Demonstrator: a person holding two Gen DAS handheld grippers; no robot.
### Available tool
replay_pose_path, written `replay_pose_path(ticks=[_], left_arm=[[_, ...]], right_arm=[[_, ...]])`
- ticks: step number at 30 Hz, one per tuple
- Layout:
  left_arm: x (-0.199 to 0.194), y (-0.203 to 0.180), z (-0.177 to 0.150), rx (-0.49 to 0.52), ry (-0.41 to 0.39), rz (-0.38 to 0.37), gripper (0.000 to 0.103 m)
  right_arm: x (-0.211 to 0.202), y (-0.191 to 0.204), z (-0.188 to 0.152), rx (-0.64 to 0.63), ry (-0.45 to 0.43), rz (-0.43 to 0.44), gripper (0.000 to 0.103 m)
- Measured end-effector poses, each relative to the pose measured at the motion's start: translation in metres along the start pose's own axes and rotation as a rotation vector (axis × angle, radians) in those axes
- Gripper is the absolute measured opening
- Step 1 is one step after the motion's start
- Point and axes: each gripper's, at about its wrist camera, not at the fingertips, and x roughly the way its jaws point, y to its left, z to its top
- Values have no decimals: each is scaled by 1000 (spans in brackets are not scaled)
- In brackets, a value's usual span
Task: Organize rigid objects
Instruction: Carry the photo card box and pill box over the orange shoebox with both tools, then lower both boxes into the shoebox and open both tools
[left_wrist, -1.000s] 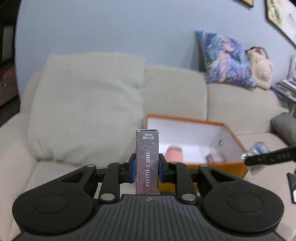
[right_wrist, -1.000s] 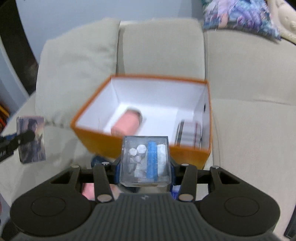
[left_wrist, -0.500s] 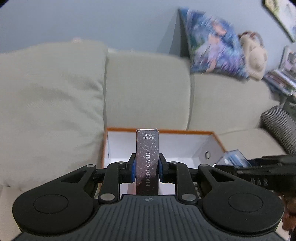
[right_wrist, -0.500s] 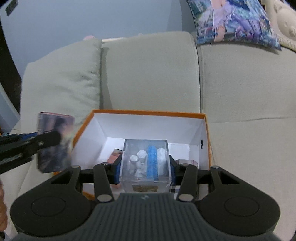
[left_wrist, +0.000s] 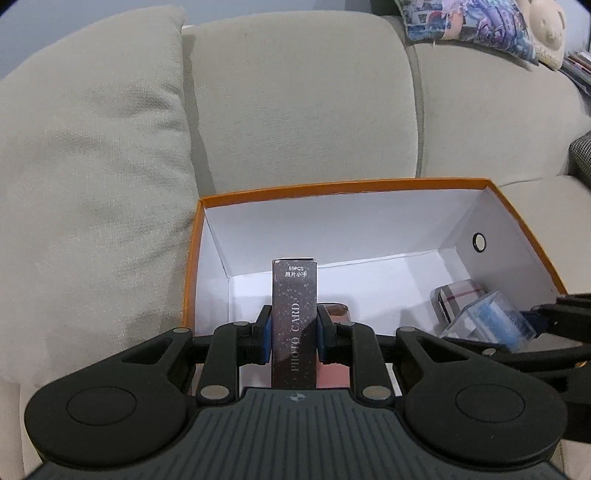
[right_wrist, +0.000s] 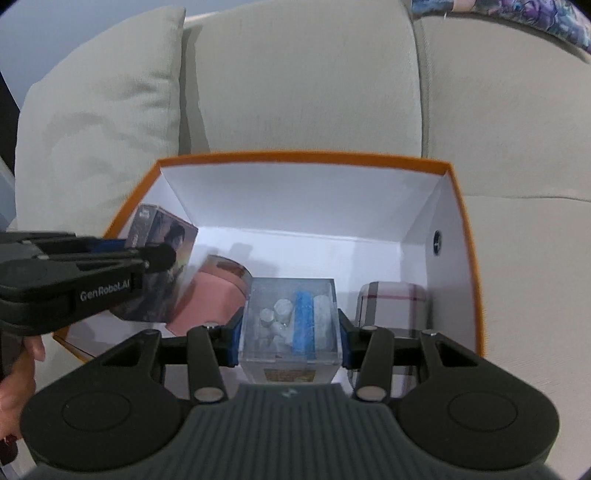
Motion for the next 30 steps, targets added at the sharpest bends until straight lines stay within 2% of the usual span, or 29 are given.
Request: replay_pose_path(ticks=[7, 12, 14, 19, 23, 30], left_arm=[[16, 6, 9, 26, 49, 64, 25], [33, 10, 8, 9, 134, 51, 25], [36, 8, 7, 28, 133, 64, 25], [43, 8, 12, 25, 175, 13, 25], [51, 9, 13, 28, 194, 6, 25], [64, 6, 11, 34, 239, -18, 25]], right_arm=[[21, 1, 1, -11, 46, -12, 48], [36, 3, 4, -20, 101, -19, 48], [44, 5, 6, -30, 129, -26, 48], [58, 6, 11, -59, 191, -64, 48], [66, 5, 12, -95, 219, -101, 48], [79, 8, 15, -119, 288, -110, 48]])
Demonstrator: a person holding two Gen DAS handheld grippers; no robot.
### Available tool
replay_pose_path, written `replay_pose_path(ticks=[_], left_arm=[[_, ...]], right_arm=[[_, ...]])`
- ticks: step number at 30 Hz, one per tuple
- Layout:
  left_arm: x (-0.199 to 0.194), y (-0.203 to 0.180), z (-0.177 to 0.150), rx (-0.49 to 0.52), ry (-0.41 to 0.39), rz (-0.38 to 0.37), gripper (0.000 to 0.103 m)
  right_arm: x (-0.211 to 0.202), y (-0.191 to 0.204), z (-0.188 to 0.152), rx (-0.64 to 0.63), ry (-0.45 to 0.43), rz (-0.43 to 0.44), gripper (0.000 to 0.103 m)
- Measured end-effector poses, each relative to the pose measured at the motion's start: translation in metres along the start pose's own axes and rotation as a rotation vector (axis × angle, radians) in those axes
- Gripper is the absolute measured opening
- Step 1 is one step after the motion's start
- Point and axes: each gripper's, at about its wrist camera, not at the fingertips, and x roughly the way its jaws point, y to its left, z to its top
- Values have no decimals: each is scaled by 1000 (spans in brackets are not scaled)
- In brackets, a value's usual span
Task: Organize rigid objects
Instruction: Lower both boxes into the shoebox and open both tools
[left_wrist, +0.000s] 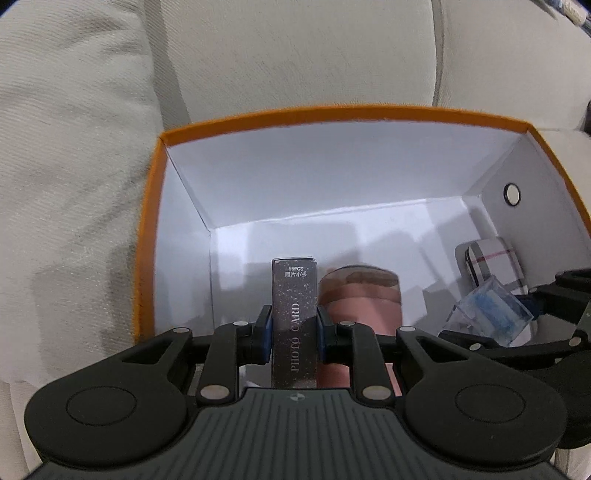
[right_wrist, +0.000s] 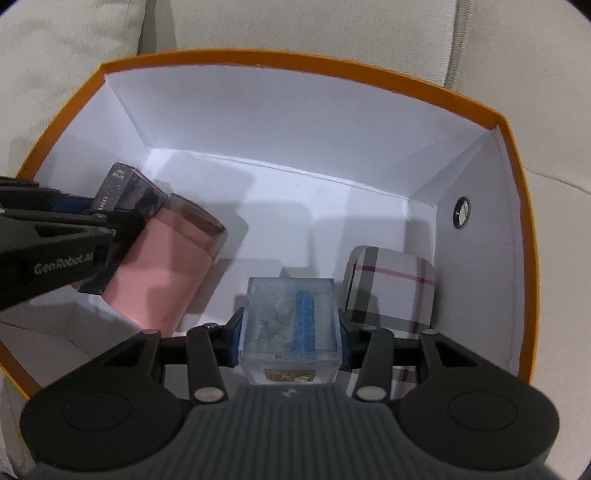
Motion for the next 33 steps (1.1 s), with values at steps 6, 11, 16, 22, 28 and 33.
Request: replay_pose_path(ticks=[6, 11, 16, 22, 28, 33], left_arm=[[6, -6, -3, 18, 2, 6, 25], [9, -7, -3, 22, 4, 5, 25], [12, -7, -3, 29, 13, 1, 25], [16, -8, -2, 38, 18, -1, 25], [18, -12, -1, 56, 21, -2, 25], [21, -9, -2, 43, 26, -27, 26]], right_arm=[[14, 7, 7, -23, 96, -16, 48], [18, 9, 9, -21, 136, -20, 48], [24, 13, 10, -38, 166, -21, 48], [28, 12, 11, -32, 168, -15, 48], [28, 9, 10, -24, 167, -9, 48], [27, 8, 8, -24, 163, -12, 48]])
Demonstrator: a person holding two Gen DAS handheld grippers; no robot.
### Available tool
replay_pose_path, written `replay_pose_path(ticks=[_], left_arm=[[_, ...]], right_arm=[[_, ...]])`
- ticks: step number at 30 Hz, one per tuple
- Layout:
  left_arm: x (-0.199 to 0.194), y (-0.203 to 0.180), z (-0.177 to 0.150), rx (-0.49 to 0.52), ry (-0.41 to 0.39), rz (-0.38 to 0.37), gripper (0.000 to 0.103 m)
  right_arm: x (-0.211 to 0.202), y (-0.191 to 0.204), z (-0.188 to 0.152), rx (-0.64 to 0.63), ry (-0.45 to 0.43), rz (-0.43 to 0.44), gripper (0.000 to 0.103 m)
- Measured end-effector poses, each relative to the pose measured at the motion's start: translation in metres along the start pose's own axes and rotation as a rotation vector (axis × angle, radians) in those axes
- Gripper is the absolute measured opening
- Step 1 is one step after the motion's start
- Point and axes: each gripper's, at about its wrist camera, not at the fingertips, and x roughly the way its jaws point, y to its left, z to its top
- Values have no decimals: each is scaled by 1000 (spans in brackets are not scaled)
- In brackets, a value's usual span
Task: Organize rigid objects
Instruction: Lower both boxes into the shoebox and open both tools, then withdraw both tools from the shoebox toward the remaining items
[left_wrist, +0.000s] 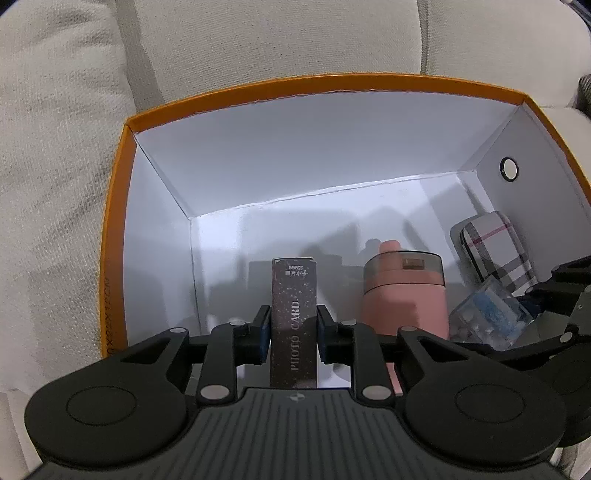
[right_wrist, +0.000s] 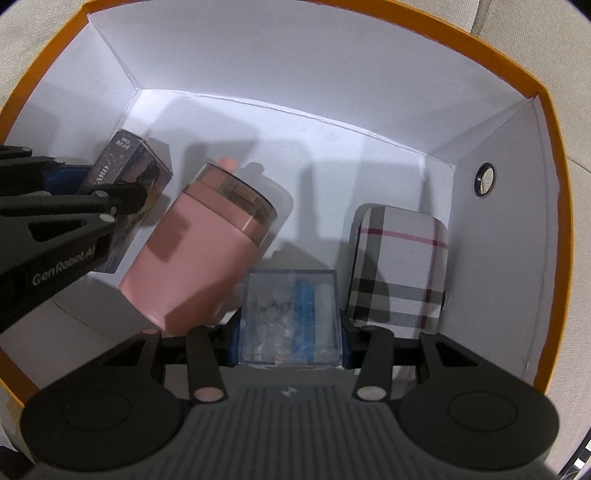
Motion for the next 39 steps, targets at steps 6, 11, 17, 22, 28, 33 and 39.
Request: replay_pose_path(ticks=[6, 11, 17, 22, 28, 33, 39], left_arm=[[-3, 1, -1, 3, -9, -27, 36], [-7, -1, -2, 18, -24, -12, 42], [-14, -1, -1, 19, -45, 10, 54], [-23, 1, -1, 11, -60, 14, 54], [-38, 1, -2, 6, -77, 25, 55], [-54, 0, -3, 4, -99, 41, 59], [-75, 0, -7, -7, -119, 44, 59]], right_arm=[[-3, 0, -4, 6, -13, -4, 48], [-9, 1, -6, 5, -31, -14, 49], [-20, 4, -11, 16, -65, -12, 55], [-29, 2, -14, 14, -83, -28, 62], [-42, 0, -16, 19, -112, -29, 62], [-60, 0, -20, 27, -139, -22, 62], [-80, 2, -26, 31, -167, -26, 63]])
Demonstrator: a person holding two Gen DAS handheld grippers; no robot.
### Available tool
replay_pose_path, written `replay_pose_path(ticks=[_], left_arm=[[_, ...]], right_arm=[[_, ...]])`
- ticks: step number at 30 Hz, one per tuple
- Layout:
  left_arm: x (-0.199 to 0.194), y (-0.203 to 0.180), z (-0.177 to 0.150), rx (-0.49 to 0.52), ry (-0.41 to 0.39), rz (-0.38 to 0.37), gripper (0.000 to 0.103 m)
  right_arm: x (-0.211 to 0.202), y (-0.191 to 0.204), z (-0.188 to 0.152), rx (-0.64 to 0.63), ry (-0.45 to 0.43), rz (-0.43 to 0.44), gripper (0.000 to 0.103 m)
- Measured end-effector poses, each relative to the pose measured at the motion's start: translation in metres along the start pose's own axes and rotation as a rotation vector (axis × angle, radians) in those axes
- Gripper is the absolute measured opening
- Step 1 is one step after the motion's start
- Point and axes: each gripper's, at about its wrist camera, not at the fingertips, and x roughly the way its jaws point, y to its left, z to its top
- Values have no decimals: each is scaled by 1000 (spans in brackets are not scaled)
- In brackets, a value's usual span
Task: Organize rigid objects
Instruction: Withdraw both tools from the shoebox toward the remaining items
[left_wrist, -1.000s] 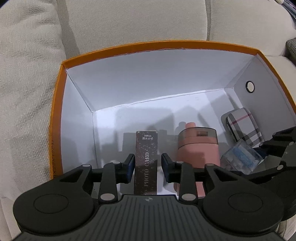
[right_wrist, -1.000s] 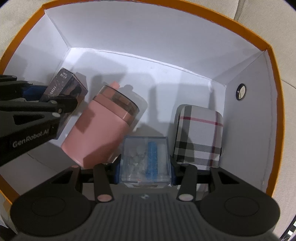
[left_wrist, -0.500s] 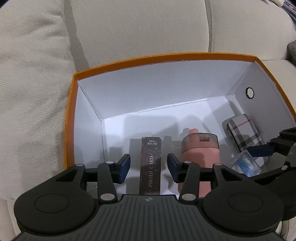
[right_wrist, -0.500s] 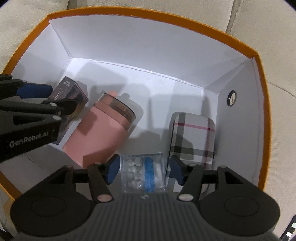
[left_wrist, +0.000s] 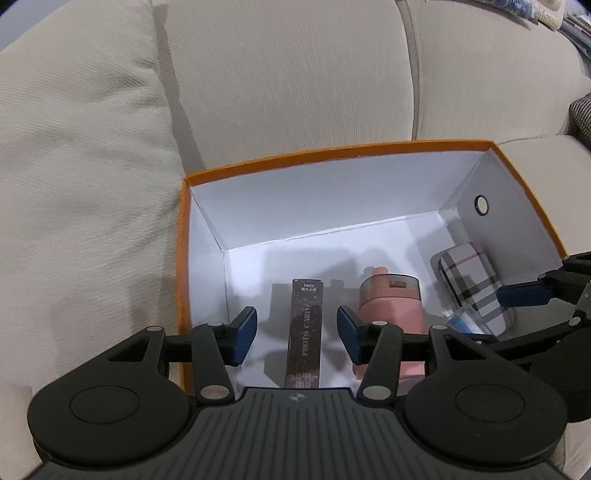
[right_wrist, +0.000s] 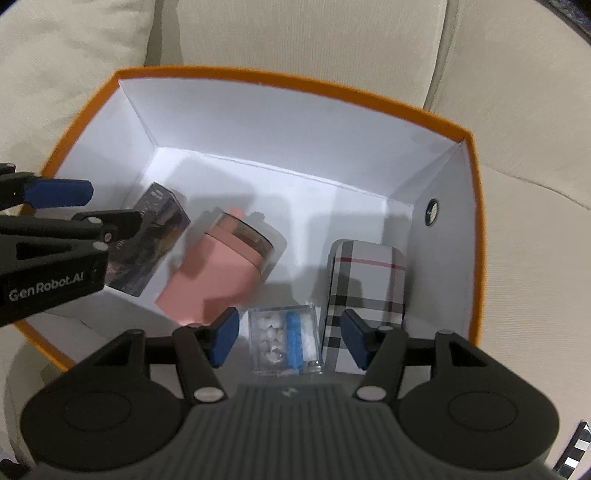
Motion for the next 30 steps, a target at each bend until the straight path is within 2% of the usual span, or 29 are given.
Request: replay_pose_path(ticks=[9, 14, 21, 25, 30], left_arm=[[-47, -1, -10, -11, -50, -2, 60], [-79, 0, -28, -20, -91, -9, 63], [-112, -4, -78, -9, -117, -26, 63], [-121, -1, -111, -16, -114, -34, 64], [-127, 5, -157, -10, -135, -50, 68]], right_arm=[[-50, 5, -10, 10, -55, -19, 66], [-80, 7, -25, 7, -83, -24, 68], [-109, 24, -58, -48, -88, -12, 69], [-120, 38, -85, -107, -91, -6, 72], [-125, 38, -123, -129, -81, 21, 74]])
